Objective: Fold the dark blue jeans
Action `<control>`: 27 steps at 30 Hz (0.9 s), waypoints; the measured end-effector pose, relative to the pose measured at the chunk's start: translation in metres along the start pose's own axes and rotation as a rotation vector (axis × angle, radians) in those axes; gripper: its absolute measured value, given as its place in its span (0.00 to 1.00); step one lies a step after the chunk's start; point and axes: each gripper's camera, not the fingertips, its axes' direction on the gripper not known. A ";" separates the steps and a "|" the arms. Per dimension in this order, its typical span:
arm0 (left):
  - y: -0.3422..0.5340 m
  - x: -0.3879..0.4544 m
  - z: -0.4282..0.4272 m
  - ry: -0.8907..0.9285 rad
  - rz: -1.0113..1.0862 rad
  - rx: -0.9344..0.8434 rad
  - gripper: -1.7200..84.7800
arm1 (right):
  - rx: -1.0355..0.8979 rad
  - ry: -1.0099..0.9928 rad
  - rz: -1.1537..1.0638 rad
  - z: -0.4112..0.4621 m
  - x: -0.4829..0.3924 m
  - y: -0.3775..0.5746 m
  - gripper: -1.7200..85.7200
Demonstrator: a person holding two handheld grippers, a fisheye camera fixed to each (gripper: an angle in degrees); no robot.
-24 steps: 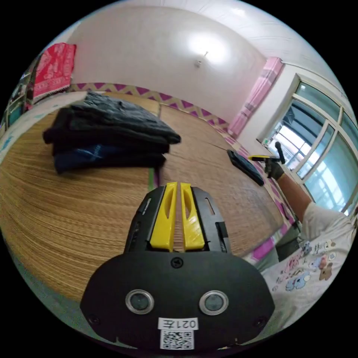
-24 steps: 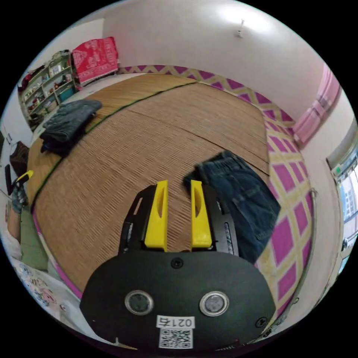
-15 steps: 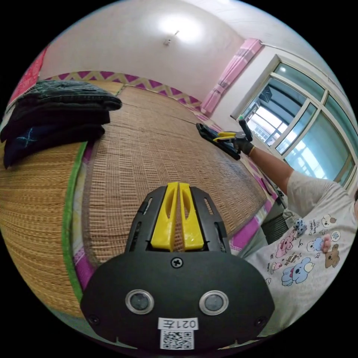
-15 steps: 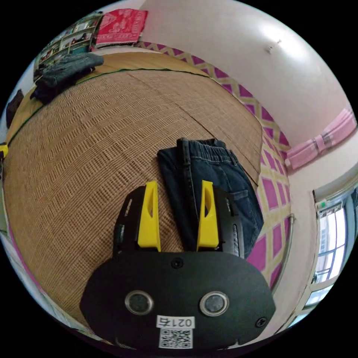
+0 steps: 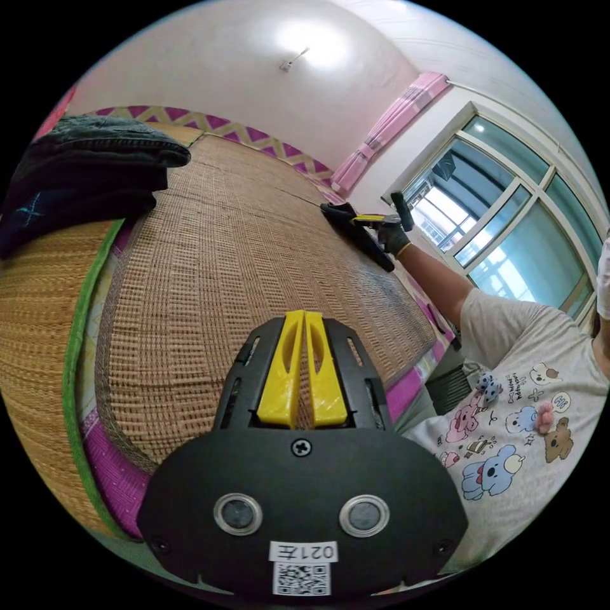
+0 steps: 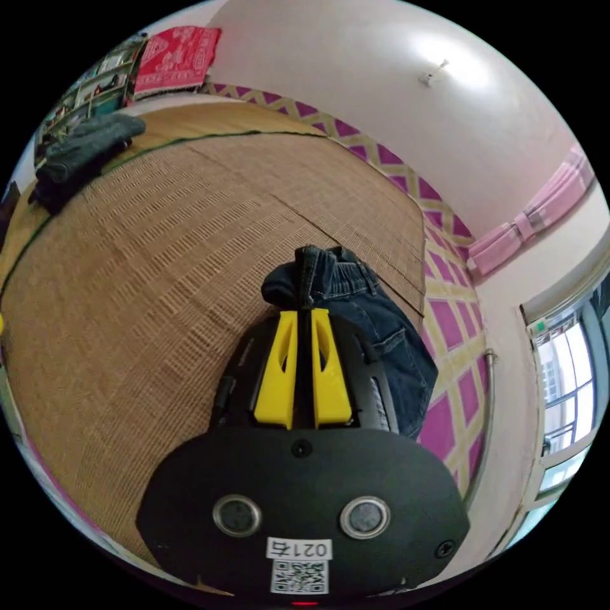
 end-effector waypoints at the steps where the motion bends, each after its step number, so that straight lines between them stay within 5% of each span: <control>1: 0.001 0.002 0.002 0.007 0.005 -0.002 0.01 | 0.025 -0.052 0.010 -0.020 -0.003 0.010 0.06; 13: 0.020 0.057 0.074 0.168 0.055 -0.044 0.01 | 0.002 -0.244 -0.374 -0.123 -0.206 0.110 0.08; 21: 0.038 0.073 0.103 0.205 0.022 -0.016 0.01 | 0.127 -0.310 -0.283 -0.154 -0.179 0.144 0.17; 27: 0.043 0.092 0.127 0.199 0.021 -0.006 0.01 | 0.094 -0.230 -0.209 -0.104 -0.176 0.141 0.13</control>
